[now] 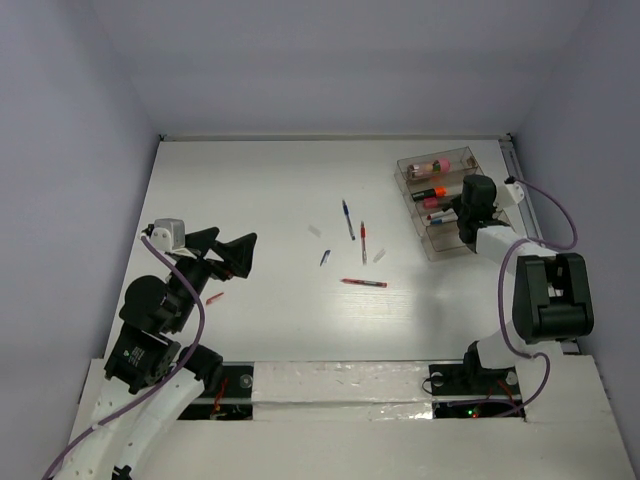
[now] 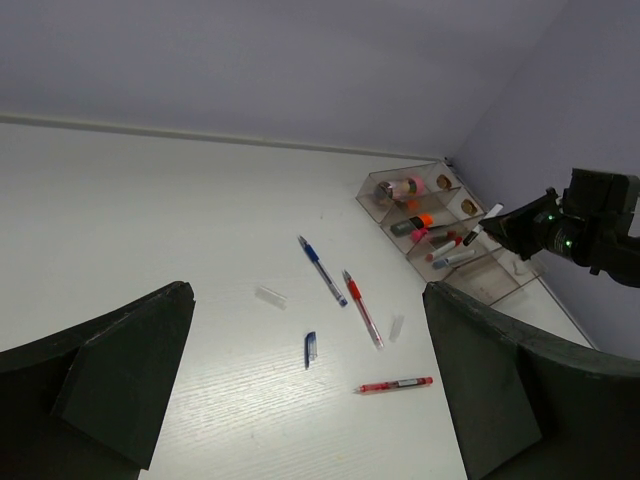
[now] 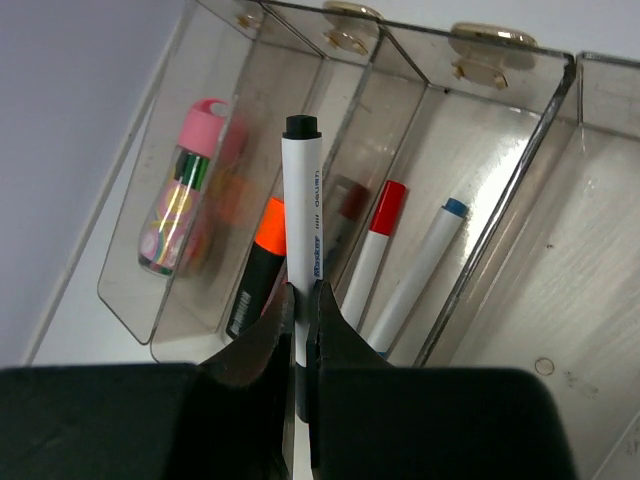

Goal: Sort the stationery into containers
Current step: Place the pen in the storage box.

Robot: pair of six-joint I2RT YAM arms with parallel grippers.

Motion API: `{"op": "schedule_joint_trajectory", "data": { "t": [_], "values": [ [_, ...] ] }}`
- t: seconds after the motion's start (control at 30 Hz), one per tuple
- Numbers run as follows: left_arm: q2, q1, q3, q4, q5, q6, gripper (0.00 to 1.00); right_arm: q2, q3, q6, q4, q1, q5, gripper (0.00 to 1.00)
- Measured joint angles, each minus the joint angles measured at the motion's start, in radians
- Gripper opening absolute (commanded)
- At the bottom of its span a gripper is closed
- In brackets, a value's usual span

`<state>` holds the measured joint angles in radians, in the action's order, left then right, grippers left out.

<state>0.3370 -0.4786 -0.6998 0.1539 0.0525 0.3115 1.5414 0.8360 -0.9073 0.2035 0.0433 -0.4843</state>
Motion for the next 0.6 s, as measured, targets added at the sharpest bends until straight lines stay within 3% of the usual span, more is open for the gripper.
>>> {"op": "schedule_joint_trajectory", "data": {
  "t": [0.1, 0.37, 0.6],
  "values": [
    [0.000, 0.000, 0.000, 0.000, 0.000, 0.000, 0.99, 0.021, -0.016, -0.035, 0.018, -0.011, 0.016, 0.03],
    [0.005, 0.001, 0.000, 0.000, 0.000, 0.000, 0.99, 0.023, -0.073, -0.086, 0.060, -0.011, 0.042, 0.50],
    [0.020, 0.006, 0.000, 0.000, 0.004, 0.002, 0.99, -0.022, -0.080, -0.036, 0.060, -0.011, 0.075, 0.53]
  ]
}}
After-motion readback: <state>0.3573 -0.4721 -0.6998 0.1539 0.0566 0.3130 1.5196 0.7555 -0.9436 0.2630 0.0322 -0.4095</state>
